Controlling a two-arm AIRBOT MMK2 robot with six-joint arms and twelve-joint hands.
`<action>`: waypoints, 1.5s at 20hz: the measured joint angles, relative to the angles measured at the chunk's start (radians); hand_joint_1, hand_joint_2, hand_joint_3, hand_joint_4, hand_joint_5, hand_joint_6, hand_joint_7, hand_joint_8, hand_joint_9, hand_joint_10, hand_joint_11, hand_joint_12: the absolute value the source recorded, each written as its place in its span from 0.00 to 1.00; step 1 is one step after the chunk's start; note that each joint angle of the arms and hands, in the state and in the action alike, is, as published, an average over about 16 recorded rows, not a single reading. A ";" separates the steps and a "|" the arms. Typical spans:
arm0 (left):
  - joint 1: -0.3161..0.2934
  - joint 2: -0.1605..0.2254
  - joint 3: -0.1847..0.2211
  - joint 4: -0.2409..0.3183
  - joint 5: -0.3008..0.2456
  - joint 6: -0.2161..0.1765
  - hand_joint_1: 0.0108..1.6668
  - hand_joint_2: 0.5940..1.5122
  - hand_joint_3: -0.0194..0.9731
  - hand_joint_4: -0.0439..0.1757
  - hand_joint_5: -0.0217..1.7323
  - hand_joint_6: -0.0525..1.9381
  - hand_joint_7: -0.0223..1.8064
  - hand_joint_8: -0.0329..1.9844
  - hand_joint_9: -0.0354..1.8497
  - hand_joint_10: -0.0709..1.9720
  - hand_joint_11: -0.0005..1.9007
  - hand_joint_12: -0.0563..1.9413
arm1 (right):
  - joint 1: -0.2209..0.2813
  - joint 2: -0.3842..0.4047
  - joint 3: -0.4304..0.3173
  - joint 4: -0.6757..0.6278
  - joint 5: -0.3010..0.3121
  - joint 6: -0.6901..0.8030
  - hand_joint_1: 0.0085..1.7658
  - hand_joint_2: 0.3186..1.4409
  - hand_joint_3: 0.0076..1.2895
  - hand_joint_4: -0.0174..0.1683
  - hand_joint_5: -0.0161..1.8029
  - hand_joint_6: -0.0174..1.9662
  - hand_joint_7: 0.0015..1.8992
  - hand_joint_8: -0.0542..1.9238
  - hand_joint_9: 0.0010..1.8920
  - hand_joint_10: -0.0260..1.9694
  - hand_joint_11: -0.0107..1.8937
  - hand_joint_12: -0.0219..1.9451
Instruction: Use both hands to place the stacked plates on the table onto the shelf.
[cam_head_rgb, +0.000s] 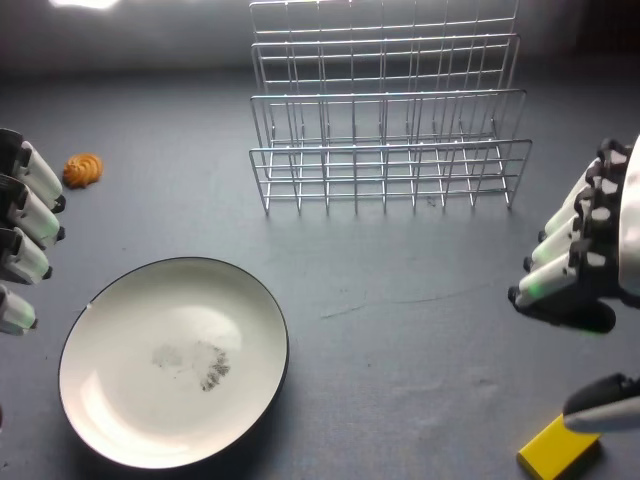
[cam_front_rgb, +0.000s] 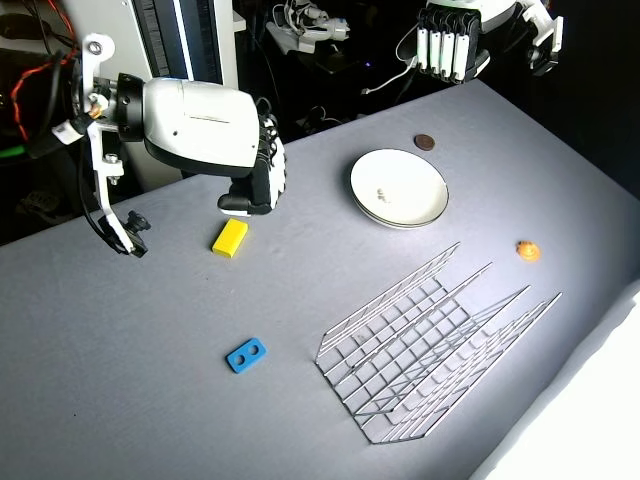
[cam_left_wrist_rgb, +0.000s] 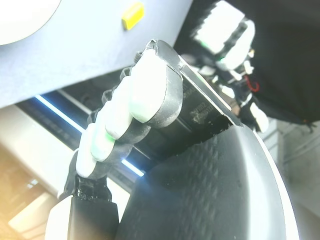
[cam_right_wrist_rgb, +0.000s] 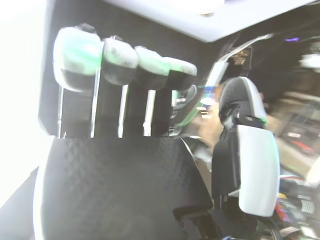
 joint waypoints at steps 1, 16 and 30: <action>0.000 0.000 0.000 0.001 0.000 0.000 0.02 0.63 0.07 0.29 0.39 0.42 0.36 0.41 0.35 0.39 0.33 0.40 | 0.000 0.000 0.000 0.002 0.000 -0.001 0.08 0.77 0.02 0.10 0.20 0.45 0.22 0.45 0.22 0.45 0.29 0.43; 0.011 -0.005 -0.012 0.005 -0.009 0.005 0.00 0.60 0.05 0.20 0.02 0.02 0.02 0.01 0.03 0.04 0.01 0.02 | 0.008 -0.007 0.001 0.252 -0.010 -0.132 0.42 0.63 0.01 0.10 0.02 0.02 0.01 0.04 0.01 0.02 0.02 0.09; 0.014 -0.017 0.003 0.118 -0.024 -0.031 0.00 0.62 0.05 0.20 0.02 0.02 0.02 0.01 0.03 0.04 0.01 0.02 | 0.012 -0.008 0.001 0.134 -0.021 -0.015 0.63 0.57 0.01 0.10 0.03 0.02 0.01 0.04 0.01 0.02 0.01 0.22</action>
